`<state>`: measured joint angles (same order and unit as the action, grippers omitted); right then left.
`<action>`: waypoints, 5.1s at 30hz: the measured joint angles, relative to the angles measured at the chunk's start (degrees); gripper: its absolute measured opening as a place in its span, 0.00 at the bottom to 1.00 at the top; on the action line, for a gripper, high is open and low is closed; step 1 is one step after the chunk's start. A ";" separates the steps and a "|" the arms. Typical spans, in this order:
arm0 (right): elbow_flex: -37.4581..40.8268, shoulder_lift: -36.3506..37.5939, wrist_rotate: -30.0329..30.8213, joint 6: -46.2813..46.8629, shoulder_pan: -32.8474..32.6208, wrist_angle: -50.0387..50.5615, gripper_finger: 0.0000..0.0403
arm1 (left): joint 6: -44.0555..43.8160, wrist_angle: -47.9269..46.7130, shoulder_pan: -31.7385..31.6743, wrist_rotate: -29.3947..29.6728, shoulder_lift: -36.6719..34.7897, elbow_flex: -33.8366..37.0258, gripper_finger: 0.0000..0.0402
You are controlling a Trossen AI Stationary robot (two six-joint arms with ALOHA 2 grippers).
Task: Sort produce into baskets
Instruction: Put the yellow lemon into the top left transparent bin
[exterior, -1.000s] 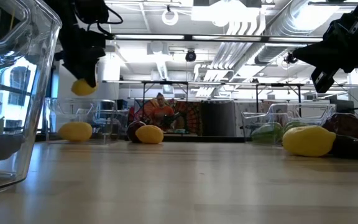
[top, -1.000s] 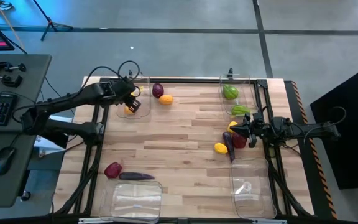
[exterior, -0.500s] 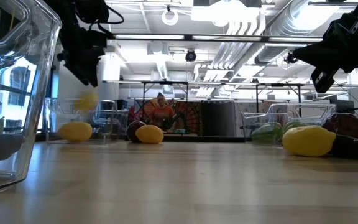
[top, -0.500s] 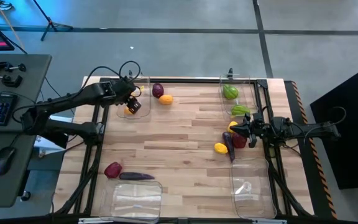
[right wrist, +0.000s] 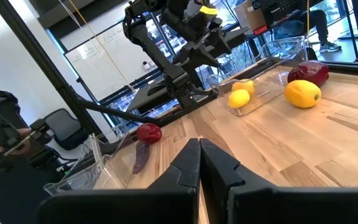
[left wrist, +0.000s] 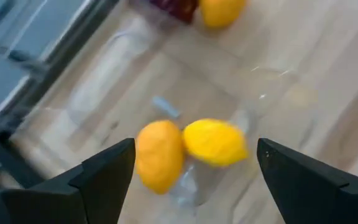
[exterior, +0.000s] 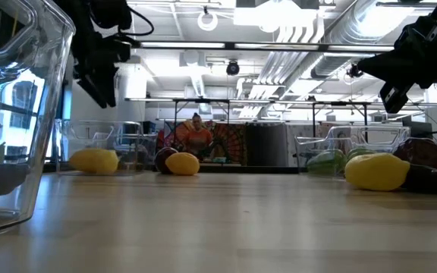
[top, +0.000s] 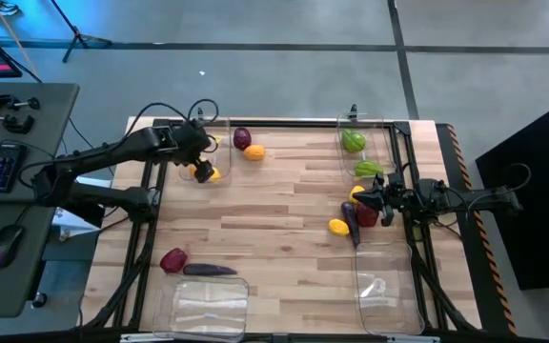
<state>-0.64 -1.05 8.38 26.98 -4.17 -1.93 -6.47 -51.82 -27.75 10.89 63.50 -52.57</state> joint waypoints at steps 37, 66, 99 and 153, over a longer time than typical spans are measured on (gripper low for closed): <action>0.00 0.02 0.00 0.00 0.00 0.00 0.00 | 4.27 -9.60 3.01 1.84 59.40 -50.43 0.81; 0.00 -0.01 0.00 0.00 0.00 0.00 0.00 | 4.98 -5.47 10.52 5.09 55.59 -42.52 0.81; 0.00 -0.01 0.00 0.00 0.00 0.02 0.00 | 20.15 -6.55 5.40 12.49 59.92 -42.72 0.81; 0.01 -0.01 0.00 0.00 0.00 0.00 0.00 | -9.98 -0.70 -0.04 9.95 3.00 -9.49 0.49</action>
<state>-0.63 -1.06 8.38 26.98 -4.17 -1.93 -16.45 -52.52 -27.79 20.84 66.49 -62.06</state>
